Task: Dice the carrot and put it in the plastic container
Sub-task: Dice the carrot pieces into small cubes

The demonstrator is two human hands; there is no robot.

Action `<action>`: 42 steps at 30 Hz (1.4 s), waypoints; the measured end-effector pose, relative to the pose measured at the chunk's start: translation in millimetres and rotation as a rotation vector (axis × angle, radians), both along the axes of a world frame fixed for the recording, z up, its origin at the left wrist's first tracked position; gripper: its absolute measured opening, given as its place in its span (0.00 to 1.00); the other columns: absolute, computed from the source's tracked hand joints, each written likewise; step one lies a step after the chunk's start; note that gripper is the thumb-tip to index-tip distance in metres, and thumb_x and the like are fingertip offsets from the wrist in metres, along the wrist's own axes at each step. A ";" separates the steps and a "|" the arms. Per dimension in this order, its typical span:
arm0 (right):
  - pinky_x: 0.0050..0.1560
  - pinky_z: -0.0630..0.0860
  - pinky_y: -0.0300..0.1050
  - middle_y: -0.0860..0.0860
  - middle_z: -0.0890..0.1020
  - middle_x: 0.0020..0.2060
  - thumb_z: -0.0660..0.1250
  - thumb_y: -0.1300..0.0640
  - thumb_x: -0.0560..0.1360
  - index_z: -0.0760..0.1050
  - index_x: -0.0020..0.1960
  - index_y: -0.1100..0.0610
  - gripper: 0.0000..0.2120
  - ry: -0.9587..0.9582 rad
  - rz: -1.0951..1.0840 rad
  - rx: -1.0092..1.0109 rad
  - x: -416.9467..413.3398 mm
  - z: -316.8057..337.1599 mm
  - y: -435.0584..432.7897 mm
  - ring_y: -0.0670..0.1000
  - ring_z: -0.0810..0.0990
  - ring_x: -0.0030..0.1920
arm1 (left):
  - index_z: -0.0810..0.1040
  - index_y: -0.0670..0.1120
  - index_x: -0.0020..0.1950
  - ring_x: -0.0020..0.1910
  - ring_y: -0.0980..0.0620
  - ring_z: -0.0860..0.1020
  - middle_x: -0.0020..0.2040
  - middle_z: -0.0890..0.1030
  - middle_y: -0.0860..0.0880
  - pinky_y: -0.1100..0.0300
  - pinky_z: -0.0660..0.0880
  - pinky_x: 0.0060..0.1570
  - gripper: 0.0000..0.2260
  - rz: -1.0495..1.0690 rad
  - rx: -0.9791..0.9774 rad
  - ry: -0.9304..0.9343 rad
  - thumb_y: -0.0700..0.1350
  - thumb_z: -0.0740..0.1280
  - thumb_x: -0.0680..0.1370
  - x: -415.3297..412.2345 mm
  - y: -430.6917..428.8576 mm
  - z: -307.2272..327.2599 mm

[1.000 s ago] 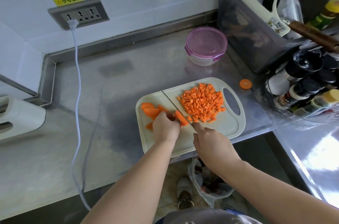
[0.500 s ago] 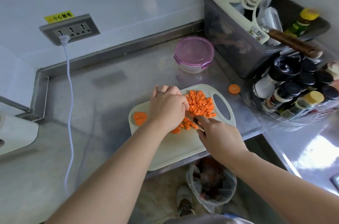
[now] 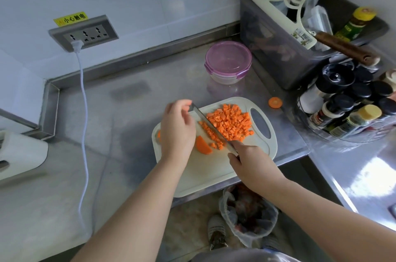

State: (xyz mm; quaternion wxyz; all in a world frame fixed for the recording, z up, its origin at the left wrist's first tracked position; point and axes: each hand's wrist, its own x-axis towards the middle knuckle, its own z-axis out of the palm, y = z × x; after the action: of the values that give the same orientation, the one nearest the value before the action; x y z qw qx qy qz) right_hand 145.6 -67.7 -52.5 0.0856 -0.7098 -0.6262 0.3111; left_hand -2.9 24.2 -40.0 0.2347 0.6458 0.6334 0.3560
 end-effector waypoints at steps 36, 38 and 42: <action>0.47 0.79 0.53 0.54 0.81 0.46 0.52 0.53 0.83 0.65 0.69 0.53 0.16 -0.063 0.032 -0.090 -36.5 -3.6 -9.5 0.57 0.81 0.45 | 0.77 0.46 0.46 0.34 0.58 0.74 0.37 0.78 0.54 0.62 0.70 0.36 0.04 0.034 -0.650 -0.010 0.46 0.67 0.78 -3.3 -24.9 -44.1; 0.48 0.79 0.54 0.54 0.81 0.46 0.51 0.52 0.83 0.65 0.67 0.54 0.15 -0.089 0.038 -0.112 -37.0 -4.4 -8.2 0.58 0.81 0.46 | 0.77 0.45 0.46 0.35 0.56 0.76 0.38 0.80 0.52 0.61 0.71 0.38 0.05 0.035 -0.660 -0.019 0.46 0.67 0.77 -3.6 -24.7 -44.0; 0.43 0.78 0.51 0.53 0.81 0.44 0.54 0.58 0.82 0.64 0.65 0.56 0.13 -0.159 0.064 -0.155 -36.8 -9.0 -5.2 0.57 0.81 0.44 | 0.80 0.44 0.49 0.37 0.54 0.80 0.37 0.81 0.51 0.60 0.75 0.39 0.05 0.033 -0.687 -0.038 0.45 0.68 0.76 -4.8 -22.6 -45.7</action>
State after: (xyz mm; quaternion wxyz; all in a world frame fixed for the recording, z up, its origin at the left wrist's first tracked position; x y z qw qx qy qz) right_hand 108.8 -73.0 -61.5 -0.0294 -0.7165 -0.6272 0.3040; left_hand -7.6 1.6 -85.7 0.4446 0.5119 0.7221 0.1377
